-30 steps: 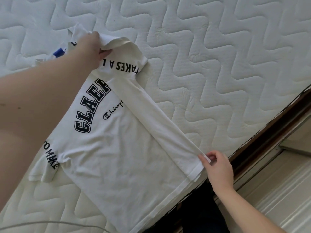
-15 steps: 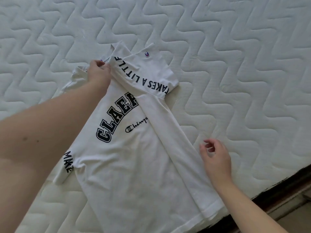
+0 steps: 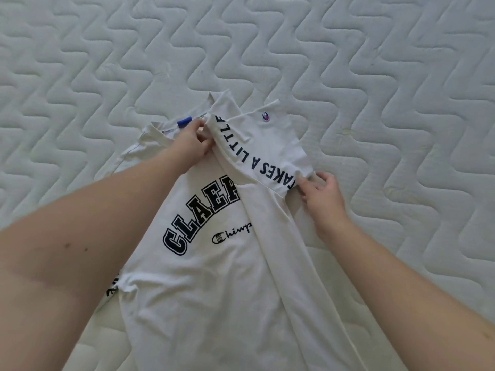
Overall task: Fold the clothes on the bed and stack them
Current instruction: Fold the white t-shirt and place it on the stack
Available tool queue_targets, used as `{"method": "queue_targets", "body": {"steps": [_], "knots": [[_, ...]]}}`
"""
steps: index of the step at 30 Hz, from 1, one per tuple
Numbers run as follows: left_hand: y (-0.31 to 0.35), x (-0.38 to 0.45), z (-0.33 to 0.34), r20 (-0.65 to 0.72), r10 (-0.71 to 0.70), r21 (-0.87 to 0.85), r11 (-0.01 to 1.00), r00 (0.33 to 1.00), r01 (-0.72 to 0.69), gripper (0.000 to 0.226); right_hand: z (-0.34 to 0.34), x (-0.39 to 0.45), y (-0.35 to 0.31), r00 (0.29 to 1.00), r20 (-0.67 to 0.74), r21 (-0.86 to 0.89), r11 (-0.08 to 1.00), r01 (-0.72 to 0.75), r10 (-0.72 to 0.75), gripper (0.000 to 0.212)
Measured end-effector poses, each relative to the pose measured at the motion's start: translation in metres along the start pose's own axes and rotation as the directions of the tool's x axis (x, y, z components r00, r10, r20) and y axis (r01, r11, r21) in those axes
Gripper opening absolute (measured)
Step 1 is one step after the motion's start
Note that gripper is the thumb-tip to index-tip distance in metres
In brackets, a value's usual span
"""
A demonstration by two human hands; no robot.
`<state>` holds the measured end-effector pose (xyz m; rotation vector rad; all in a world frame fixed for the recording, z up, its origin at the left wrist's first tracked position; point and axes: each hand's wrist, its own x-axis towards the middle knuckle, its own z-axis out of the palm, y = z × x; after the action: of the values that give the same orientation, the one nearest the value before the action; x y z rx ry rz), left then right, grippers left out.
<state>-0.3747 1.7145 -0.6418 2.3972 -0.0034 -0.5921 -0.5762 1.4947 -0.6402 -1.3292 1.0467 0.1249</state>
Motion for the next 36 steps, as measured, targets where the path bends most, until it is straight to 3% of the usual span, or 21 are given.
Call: {"method": "queue_targets", "body": {"steps": [4, 8, 13, 17, 19, 24, 27, 29, 31, 33, 36], "knots": [[0.005, 0.010, -0.013, -0.035, 0.104, 0.093, 0.991, 0.994, -0.100, 0.021, 0.021, 0.026, -0.030, 0.993, -0.064, 0.100, 0.990, -0.095, 0.101, 0.064], [0.016, 0.021, -0.029, 0.022, 0.179, 0.128, 0.975, 0.984, -0.181, 0.029, 0.021, 0.027, -0.039, 0.999, 0.002, 0.058, 0.998, -0.034, 0.034, 0.013], [0.030, 0.038, -0.036, 0.117, 0.012, -0.012, 1.000, 0.993, -0.011, 0.036, 0.002, 0.024, -0.029, 0.993, -0.038, 0.000, 0.993, 0.115, -0.115, 0.010], [0.036, 0.044, -0.029, -0.018, 0.122, 0.065, 0.991, 0.992, -0.121, 0.045, -0.005, 0.023, -0.009, 0.973, -0.126, -0.011, 0.981, 0.196, -0.195, 0.020], [0.040, 0.047, -0.024, -0.099, 0.177, 0.092, 0.981, 0.979, -0.168, 0.045, -0.007, 0.023, -0.002, 0.954, -0.167, -0.096, 0.967, 0.236, -0.249, 0.028], [0.043, 0.051, -0.001, -0.131, 0.117, 0.175, 0.980, 0.984, -0.093, 0.030, -0.005, 0.031, -0.001, 0.953, -0.130, -0.344, 0.914, 0.214, -0.272, 0.025], [0.046, 0.052, 0.006, -0.111, -0.044, 0.022, 0.999, 0.993, 0.046, 0.051, -0.001, 0.028, -0.010, 0.904, -0.141, -0.528, 0.803, 0.277, -0.404, 0.028], [0.046, 0.051, 0.004, -0.048, -0.126, -0.058, 0.991, 0.991, 0.123, 0.066, 0.001, 0.018, -0.013, 0.820, -0.111, -0.652, 0.664, 0.367, -0.562, 0.030], [0.045, 0.048, -0.004, 0.011, -0.084, -0.057, 0.995, 0.996, 0.085, 0.072, 0.007, 0.001, -0.009, 0.713, 0.005, -0.718, 0.494, 0.491, -0.701, 0.027], [0.045, 0.043, -0.012, 0.030, 0.024, -0.053, 0.998, 0.999, -0.023, 0.064, 0.020, -0.020, 0.002, 0.649, 0.170, -0.724, 0.353, 0.593, -0.742, 0.026], [0.050, 0.037, -0.017, -0.016, 0.117, -0.078, 0.990, 0.993, -0.118, 0.040, 0.045, -0.049, 0.028, 0.666, 0.369, -0.781, 0.172, 0.600, -0.648, 0.037]]}}
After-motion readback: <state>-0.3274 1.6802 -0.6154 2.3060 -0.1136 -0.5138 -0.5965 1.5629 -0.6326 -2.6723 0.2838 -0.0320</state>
